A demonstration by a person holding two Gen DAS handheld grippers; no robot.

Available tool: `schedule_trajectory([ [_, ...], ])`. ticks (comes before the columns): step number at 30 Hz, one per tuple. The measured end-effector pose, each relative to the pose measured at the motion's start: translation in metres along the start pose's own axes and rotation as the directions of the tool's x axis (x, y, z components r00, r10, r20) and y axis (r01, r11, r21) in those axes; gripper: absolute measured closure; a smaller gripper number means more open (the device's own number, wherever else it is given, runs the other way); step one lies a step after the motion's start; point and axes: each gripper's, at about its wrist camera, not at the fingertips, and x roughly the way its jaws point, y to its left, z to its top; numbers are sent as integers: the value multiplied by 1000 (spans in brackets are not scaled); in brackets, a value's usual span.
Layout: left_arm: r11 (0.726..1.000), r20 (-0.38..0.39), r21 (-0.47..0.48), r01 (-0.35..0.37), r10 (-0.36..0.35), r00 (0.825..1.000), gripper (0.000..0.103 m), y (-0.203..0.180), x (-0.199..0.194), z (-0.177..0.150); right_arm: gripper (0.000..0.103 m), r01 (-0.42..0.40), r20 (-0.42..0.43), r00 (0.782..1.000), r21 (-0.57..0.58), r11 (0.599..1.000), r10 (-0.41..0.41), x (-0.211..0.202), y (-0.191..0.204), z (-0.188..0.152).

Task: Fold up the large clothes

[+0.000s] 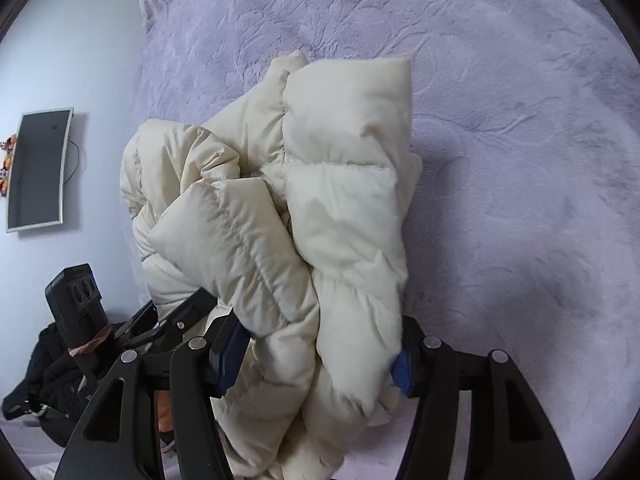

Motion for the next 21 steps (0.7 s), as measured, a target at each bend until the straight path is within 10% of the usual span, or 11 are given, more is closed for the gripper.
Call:
schedule_trajectory([
  [4,1000,-1,-6,-2,2,1000,13,0,1,0,40,129,62,990,-75,989,-124,-31,24,-6],
  [10,1000,-1,-7,-3,3,1000,13,-1,1,1,87,147,156,981,-204,968,-116,-60,67,-37],
  [14,1000,-1,-7,-4,4,1000,13,-1,1,0,88,125,148,986,-337,933,-79,-43,94,-64],
  [21,1000,-15,-1,16,-16,1000,13,0,-4,1,93,316,106,949,-376,871,-298,3,63,-102],
])
